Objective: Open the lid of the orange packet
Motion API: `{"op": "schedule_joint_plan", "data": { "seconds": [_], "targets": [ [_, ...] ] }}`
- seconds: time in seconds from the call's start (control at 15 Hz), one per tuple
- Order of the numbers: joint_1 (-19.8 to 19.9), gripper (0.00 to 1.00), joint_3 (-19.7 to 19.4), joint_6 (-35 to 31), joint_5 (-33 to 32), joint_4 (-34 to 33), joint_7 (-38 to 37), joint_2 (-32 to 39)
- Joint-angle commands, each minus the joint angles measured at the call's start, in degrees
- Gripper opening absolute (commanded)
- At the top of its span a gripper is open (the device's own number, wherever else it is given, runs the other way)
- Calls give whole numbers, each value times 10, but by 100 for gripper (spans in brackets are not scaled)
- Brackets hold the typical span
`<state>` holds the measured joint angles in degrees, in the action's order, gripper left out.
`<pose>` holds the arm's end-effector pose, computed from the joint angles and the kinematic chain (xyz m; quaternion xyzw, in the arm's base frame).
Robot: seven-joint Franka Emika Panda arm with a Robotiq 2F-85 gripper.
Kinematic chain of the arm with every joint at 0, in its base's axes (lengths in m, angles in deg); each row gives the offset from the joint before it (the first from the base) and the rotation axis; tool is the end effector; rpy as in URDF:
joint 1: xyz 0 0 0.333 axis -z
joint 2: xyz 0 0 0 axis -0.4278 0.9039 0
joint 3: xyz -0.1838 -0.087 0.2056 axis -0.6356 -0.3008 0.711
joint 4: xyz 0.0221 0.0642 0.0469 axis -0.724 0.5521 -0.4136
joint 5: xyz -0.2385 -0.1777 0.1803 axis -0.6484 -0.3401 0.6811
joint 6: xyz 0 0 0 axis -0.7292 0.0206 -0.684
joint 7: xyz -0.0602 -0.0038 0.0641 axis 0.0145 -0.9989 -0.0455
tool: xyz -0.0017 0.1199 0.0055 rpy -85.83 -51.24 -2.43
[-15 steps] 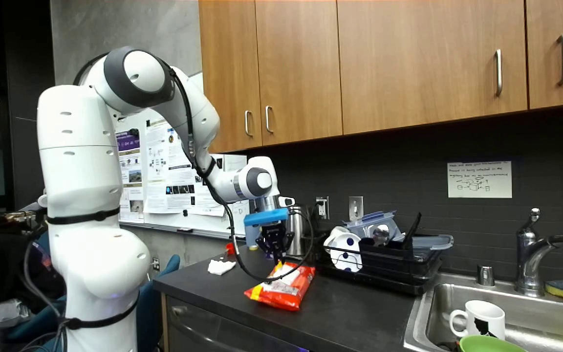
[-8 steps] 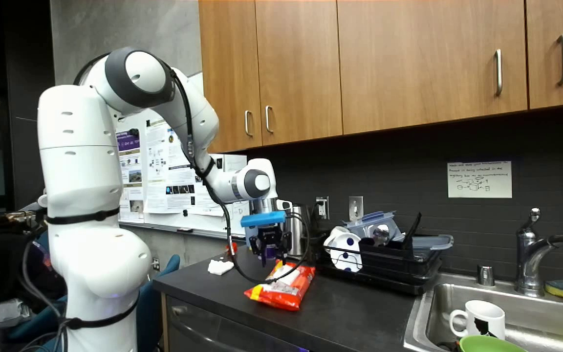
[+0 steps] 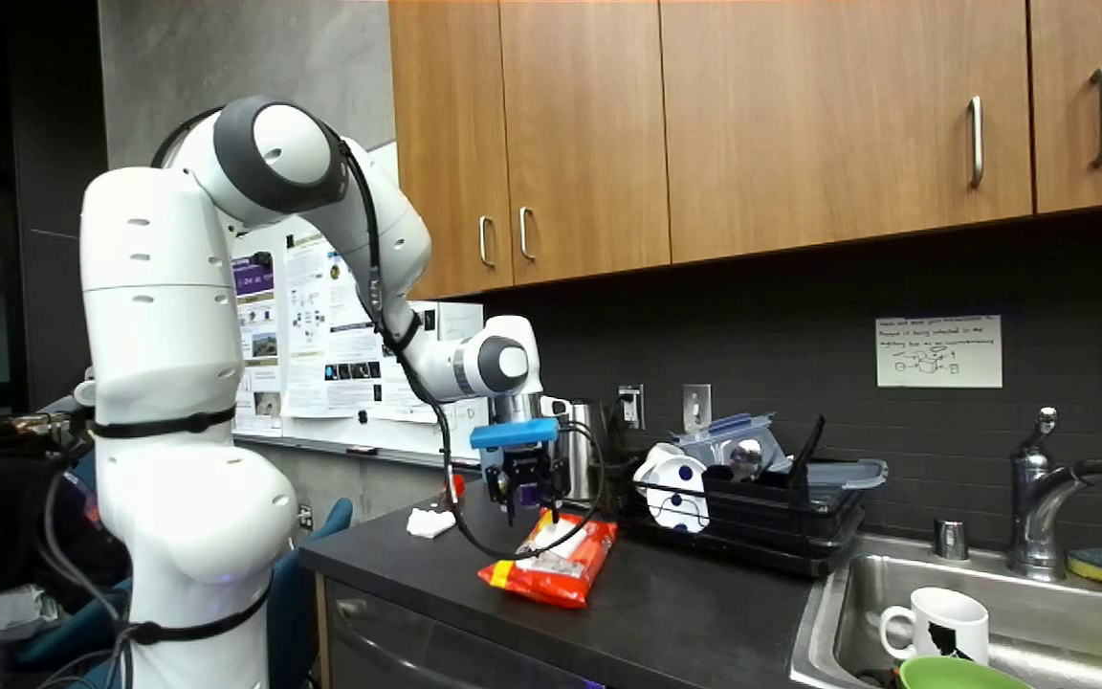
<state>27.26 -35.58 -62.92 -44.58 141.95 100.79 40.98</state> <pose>0.4483 -0.0153 0.3251 0.9755 0.2114 -0.0092 0.0600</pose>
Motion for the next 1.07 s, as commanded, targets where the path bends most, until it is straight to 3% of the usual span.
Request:
{"op": "schedule_joint_plan", "data": {
  "seconds": [0.0, 0.27, 0.8, 1.0],
  "targets": [
    [-7, 73, -7, 5, 17, -11, 21, 15],
    [-7, 65, -6, 7, 19, -20, 27, 29],
    [-5, 1, -4, 7, 17, -32, 31, 42],
    [-5, 0, -4, 6, 14, -31, 30, 42]
  ]
}}
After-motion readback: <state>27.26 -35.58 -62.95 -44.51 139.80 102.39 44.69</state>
